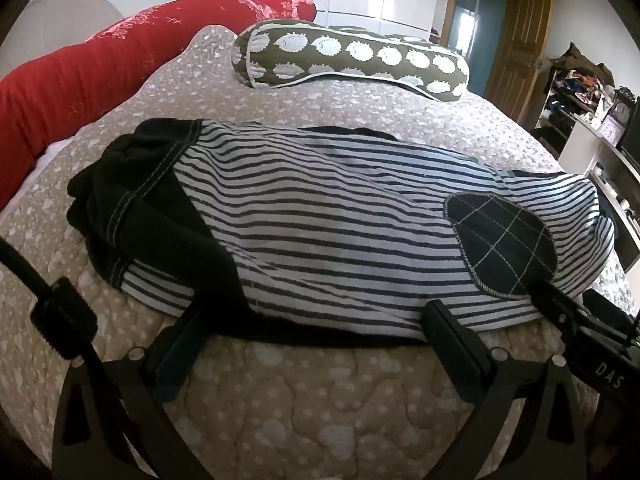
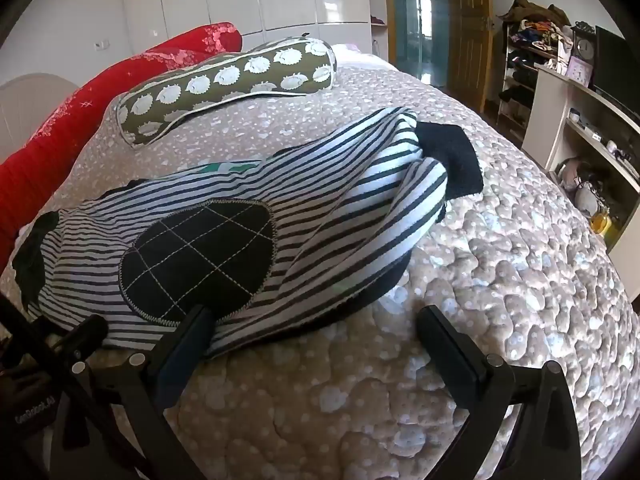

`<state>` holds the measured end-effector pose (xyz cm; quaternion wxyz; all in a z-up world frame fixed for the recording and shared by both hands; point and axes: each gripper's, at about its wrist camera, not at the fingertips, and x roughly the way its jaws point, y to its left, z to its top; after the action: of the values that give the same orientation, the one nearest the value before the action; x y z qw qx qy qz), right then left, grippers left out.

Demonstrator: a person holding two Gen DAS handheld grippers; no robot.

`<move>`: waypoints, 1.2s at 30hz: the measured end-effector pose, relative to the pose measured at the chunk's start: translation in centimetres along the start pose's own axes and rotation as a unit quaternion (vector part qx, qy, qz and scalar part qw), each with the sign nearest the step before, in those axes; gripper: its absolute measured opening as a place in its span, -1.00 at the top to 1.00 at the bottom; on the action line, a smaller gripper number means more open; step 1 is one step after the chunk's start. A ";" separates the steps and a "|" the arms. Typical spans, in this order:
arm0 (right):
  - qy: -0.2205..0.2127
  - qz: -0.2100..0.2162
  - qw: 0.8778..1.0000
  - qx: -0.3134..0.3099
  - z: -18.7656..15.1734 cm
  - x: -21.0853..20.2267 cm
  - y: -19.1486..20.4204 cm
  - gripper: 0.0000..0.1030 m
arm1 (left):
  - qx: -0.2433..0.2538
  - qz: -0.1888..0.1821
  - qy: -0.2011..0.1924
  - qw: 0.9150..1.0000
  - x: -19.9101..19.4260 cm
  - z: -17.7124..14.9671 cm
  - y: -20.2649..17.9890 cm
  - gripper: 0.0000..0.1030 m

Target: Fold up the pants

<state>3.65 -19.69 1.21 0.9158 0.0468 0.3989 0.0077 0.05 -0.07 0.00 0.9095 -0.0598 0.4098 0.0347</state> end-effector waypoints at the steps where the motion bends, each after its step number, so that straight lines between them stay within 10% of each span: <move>1: 0.000 0.000 1.000 0.000 0.0 0.0 0.0 -0.99 | 0.000 0.000 0.000 1.000 0.0 0.0 0.0 -1.00; 36: -0.008 0.023 1.000 0.011 -0.5 -1.0 -0.4 -0.99 | -0.007 0.023 -0.025 0.999 -1.0 -0.7 0.1 -1.00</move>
<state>2.65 -20.08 1.56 0.9181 0.0663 0.3900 0.0238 -1.13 -0.12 0.35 0.9180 -0.0555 0.3879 0.0601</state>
